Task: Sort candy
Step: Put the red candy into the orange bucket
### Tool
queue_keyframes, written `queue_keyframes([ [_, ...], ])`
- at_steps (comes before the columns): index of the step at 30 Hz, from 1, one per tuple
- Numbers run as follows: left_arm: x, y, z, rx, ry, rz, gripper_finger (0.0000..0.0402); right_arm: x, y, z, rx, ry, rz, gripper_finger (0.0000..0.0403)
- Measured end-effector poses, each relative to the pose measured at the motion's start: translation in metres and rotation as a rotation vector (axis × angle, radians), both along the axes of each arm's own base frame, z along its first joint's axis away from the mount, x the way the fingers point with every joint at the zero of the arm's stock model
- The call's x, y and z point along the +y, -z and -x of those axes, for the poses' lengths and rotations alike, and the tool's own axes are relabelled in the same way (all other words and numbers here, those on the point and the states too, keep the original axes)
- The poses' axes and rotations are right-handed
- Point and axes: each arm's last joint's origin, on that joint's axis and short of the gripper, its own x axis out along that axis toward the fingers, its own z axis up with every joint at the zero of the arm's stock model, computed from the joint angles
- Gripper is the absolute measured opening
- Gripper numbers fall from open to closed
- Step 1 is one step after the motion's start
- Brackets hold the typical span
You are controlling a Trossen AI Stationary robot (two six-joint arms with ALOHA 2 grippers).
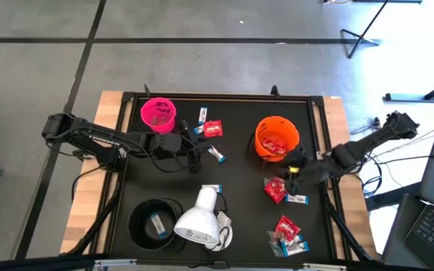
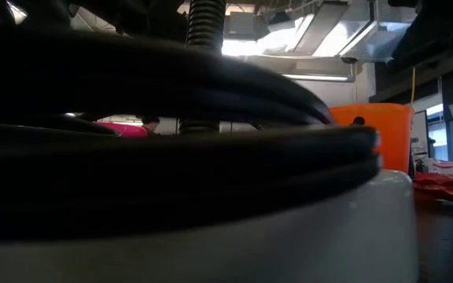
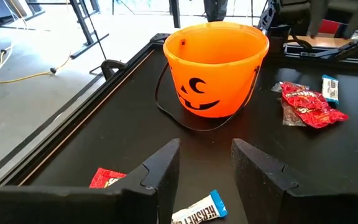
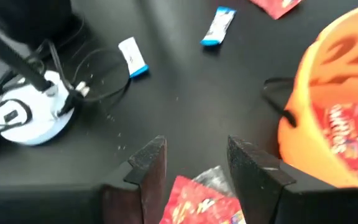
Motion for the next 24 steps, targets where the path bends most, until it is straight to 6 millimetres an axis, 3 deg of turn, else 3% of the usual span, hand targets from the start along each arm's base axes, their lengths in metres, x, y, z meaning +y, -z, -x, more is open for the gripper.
queue_keyframes([
  [12, 0.000, 0.000, 0.000, 0.000, 0.000, 0.000, 0.0136, 0.037, 0.045, -0.019, 0.194, 0.009, 0.041, 0.0165],
  [24, 0.000, 0.000, 0.000, 0.001, 0.000, 0.000, 0.0136, 0.047, 0.078, -0.032, 0.337, 0.039, 0.076, 0.0165],
])
